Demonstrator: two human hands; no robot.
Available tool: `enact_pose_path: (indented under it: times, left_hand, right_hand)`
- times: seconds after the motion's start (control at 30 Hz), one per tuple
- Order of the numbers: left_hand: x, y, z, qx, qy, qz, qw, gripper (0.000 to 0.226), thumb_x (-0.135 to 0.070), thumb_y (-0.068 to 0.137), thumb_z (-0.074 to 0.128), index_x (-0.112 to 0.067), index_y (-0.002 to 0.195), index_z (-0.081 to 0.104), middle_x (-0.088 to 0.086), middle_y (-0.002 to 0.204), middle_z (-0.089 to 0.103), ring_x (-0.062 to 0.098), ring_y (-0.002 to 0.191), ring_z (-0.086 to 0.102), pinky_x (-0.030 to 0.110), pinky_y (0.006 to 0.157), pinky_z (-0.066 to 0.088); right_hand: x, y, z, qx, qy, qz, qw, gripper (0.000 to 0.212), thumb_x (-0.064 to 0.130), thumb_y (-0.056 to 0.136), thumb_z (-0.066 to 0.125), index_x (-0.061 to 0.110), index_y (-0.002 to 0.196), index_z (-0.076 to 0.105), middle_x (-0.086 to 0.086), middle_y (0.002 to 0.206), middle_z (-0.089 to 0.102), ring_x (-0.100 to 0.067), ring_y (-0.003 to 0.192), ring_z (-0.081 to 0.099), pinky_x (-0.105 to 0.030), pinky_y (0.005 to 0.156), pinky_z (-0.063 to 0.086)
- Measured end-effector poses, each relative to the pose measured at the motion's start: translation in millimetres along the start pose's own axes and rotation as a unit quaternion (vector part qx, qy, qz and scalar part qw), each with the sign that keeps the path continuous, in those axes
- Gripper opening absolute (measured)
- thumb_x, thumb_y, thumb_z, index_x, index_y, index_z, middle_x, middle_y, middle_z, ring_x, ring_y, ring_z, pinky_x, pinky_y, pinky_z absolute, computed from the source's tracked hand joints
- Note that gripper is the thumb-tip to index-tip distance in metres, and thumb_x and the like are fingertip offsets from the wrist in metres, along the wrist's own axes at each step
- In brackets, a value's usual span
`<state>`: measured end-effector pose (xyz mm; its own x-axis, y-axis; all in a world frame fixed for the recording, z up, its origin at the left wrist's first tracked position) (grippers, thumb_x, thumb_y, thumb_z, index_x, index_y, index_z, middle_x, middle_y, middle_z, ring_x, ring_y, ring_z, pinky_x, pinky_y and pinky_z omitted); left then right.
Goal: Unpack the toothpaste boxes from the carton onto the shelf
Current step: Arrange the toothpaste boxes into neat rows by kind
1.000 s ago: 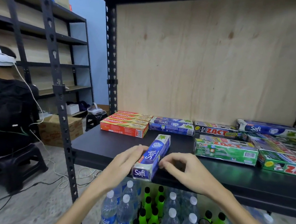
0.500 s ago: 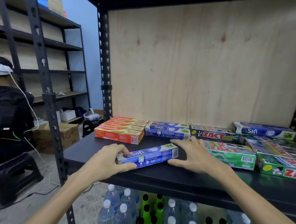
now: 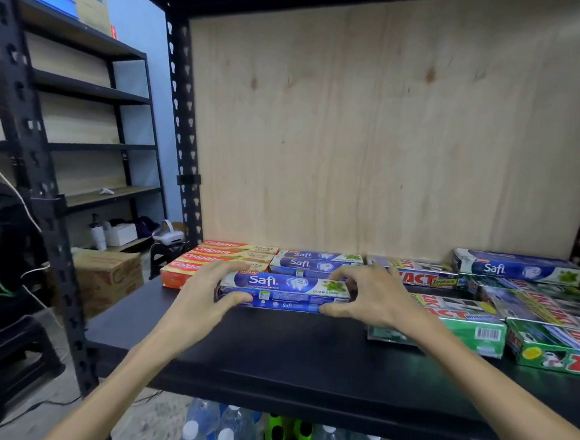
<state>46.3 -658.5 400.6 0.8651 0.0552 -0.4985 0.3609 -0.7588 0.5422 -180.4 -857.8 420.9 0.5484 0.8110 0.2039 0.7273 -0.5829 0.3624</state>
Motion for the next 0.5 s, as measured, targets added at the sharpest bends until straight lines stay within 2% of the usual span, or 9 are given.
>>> enact_pose_path:
  times: [0.17,0.23,0.33,0.4,0.5]
  left_hand:
    - [-2,52,14,0.016,0.049,0.070,0.996,0.044,-0.036,0.092,0.071,-0.028,0.133,0.057,-0.015,0.129,0.058,0.001,0.118,0.050,0.028,0.100,0.042]
    - [-5,72,24,0.033,0.050,0.068,0.996,0.043,-0.034,0.091,0.072,-0.024,0.132,0.059,-0.014,0.126,0.058,0.001,0.115,0.050,0.023,0.097,0.038]
    - [0,95,43,0.086,0.061,0.045,0.993,0.040,-0.040,0.090,0.072,-0.029,0.127,0.063,-0.018,0.127,0.059,0.001,0.117,0.052,0.020,0.094,0.037]
    - [7,104,56,0.119,0.061,0.039,0.990,0.035,-0.044,0.088,0.073,-0.035,0.121,0.064,-0.016,0.128,0.061,0.003,0.117,0.053,0.022,0.092,0.039]
    - [14,107,70,0.135,0.073,0.045,0.987,0.030,-0.041,0.089,0.073,-0.034,0.116,0.063,-0.013,0.125,0.057,0.003,0.115,0.047,0.023,0.094,0.038]
  right_hand:
    - [-24,27,-15,-0.002,0.013,0.048,0.999,0.066,0.074,0.064,0.075,0.041,0.120,0.063,0.009,0.108,0.066,-0.020,0.114,0.055,-0.039,0.101,0.032]
    - [-34,36,-17,0.012,0.015,0.068,0.998,0.065,0.073,0.062,0.077,0.041,0.117,0.064,0.012,0.102,0.061,-0.019,0.115,0.057,-0.040,0.102,0.032]
    - [-48,45,-16,0.032,0.017,0.093,0.995,0.063,0.070,0.060,0.081,0.038,0.111,0.067,0.014,0.098,0.058,-0.017,0.114,0.058,-0.039,0.099,0.032]
    - [-55,47,-11,0.055,-0.002,0.102,0.993,0.062,0.071,0.058,0.081,0.037,0.109,0.068,0.014,0.105,0.061,-0.016,0.114,0.059,-0.038,0.096,0.033]
    - [-65,47,3,0.047,0.007,0.104,0.994,0.063,0.071,0.055,0.081,0.034,0.104,0.064,0.015,0.113,0.065,-0.015,0.112,0.061,-0.040,0.100,0.035]
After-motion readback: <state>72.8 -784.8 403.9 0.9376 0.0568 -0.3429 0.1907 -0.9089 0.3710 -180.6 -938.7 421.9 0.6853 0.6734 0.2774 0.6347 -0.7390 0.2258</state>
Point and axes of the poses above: each hand's wrist, its own y-axis towards the middle knuckle, its own z-axis out of the palm, x = y × z, the point moved 2 cm from there along y, towards the middle knuckle
